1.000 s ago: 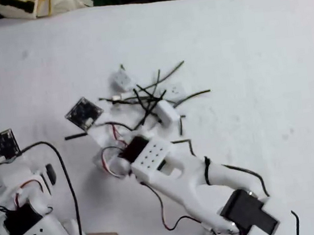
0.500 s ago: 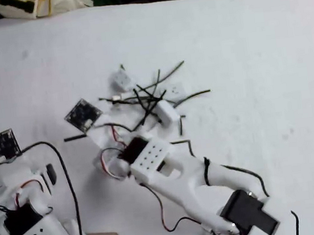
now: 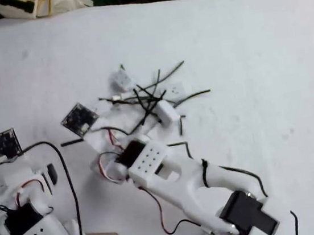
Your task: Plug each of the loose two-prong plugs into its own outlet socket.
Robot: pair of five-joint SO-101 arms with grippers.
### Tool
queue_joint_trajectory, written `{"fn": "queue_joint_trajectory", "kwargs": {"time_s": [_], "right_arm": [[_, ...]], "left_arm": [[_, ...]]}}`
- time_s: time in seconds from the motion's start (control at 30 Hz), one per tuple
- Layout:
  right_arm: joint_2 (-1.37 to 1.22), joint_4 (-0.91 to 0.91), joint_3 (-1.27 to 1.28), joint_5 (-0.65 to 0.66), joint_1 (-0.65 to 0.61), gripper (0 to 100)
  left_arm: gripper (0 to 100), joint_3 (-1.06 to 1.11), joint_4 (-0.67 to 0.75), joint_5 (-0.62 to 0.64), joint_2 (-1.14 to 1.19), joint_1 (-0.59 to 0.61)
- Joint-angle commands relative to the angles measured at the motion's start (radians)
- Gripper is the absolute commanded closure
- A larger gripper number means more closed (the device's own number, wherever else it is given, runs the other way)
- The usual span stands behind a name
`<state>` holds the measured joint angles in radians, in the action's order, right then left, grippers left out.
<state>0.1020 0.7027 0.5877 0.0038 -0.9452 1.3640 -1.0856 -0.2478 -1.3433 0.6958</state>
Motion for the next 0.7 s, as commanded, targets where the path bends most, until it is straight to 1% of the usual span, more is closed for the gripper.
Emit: {"fn": "queue_joint_trajectory", "kwargs": {"time_s": [0.0, 0.1, 0.27, 0.5, 0.67], "right_arm": [[0.005, -0.015, -0.043, -0.006, 0.013, 98.1], [-0.015, -0.018, -0.048, -0.006, 0.015, 98.1], [-0.094, -0.081, -0.052, -0.005, 0.015, 98.1], [-0.094, -0.022, -0.094, -0.005, 0.047, 98.1], [-0.105, -0.025, -0.095, -0.005, 0.045, 98.1]], "left_arm": [[73, -0.006, 0.017, -0.008, -0.012, -0.015], [73, -0.006, 0.017, -0.008, -0.012, -0.015], [73, -0.006, 0.017, -0.008, -0.012, -0.015], [73, -0.006, 0.017, -0.008, -0.012, -0.015], [73, -0.006, 0.017, -0.008, -0.012, -0.015]]}}
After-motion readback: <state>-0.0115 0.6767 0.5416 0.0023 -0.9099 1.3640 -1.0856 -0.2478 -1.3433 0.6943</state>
